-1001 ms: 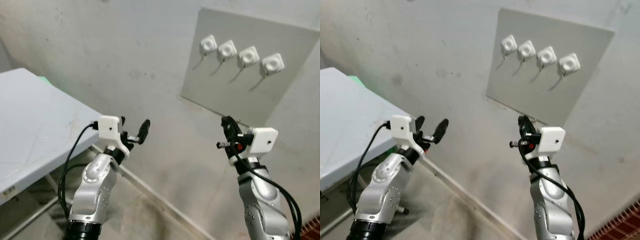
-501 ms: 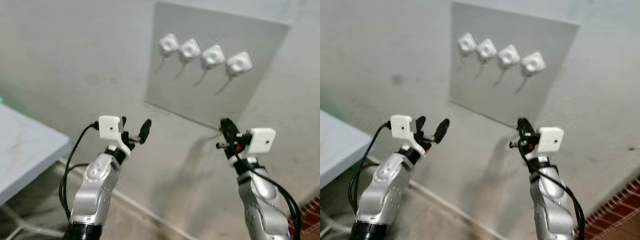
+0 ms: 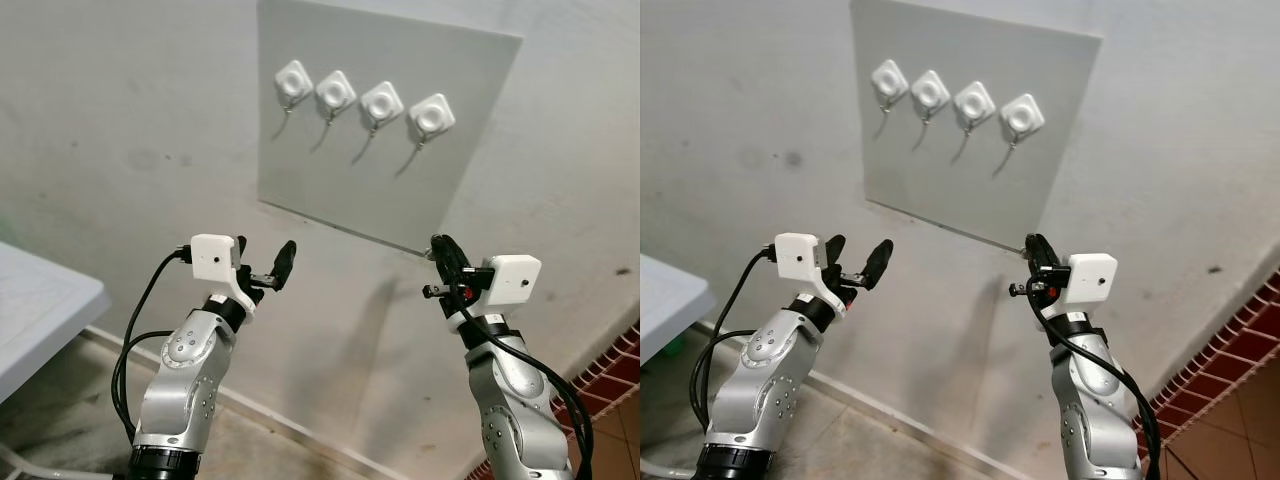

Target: Hang keys on a hook

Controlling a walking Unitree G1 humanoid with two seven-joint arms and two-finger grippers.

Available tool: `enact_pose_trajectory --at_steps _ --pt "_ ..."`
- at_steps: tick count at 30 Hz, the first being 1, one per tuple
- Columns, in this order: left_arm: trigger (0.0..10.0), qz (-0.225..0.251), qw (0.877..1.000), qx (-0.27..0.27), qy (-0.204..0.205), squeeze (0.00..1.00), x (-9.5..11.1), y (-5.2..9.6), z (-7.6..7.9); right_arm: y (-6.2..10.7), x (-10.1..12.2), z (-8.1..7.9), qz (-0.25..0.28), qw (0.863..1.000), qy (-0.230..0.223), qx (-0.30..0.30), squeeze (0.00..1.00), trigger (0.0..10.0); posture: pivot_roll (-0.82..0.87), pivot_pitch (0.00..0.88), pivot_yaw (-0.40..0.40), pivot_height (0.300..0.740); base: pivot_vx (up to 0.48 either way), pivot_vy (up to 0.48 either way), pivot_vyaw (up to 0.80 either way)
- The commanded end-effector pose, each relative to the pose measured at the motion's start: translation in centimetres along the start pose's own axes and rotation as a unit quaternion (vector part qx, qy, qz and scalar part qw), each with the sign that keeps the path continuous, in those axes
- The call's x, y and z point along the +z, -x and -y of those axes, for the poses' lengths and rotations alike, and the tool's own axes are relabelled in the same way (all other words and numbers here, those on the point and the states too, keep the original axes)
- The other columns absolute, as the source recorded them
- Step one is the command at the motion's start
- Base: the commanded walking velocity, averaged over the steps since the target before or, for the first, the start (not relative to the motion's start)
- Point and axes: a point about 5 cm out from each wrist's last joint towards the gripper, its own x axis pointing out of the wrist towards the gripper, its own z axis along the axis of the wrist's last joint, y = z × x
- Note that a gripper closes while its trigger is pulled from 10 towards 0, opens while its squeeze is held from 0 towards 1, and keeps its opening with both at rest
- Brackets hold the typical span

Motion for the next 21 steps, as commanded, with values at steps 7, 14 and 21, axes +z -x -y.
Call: enact_pose_trajectory --at_steps 7,14,21 --pt "10.0 0.011 1.000 -0.022 0.002 0.00 0.7 -0.3 0.8 -0.3 0.9 -0.1 0.013 1.000 0.007 0.013 0.00 10.0 0.02 0.000 -0.087 0.740 0.000 0.000 0.00" --pt "10.0 0.010 1.000 -0.020 0.002 0.00 0.7 -0.2 0.9 -0.3 0.9 -0.2 0.013 1.000 0.008 0.016 0.00 10.0 0.02 0.000 -0.089 0.740 0.000 0.000 0.00" --pt "10.0 0.032 0.998 -0.050 -0.007 0.00 1.9 -0.2 1.6 -0.3 1.7 -0.4 0.043 0.999 0.003 0.023 0.00 10.0 0.02 0.000 -0.092 0.740 0.000 0.000 0.00"
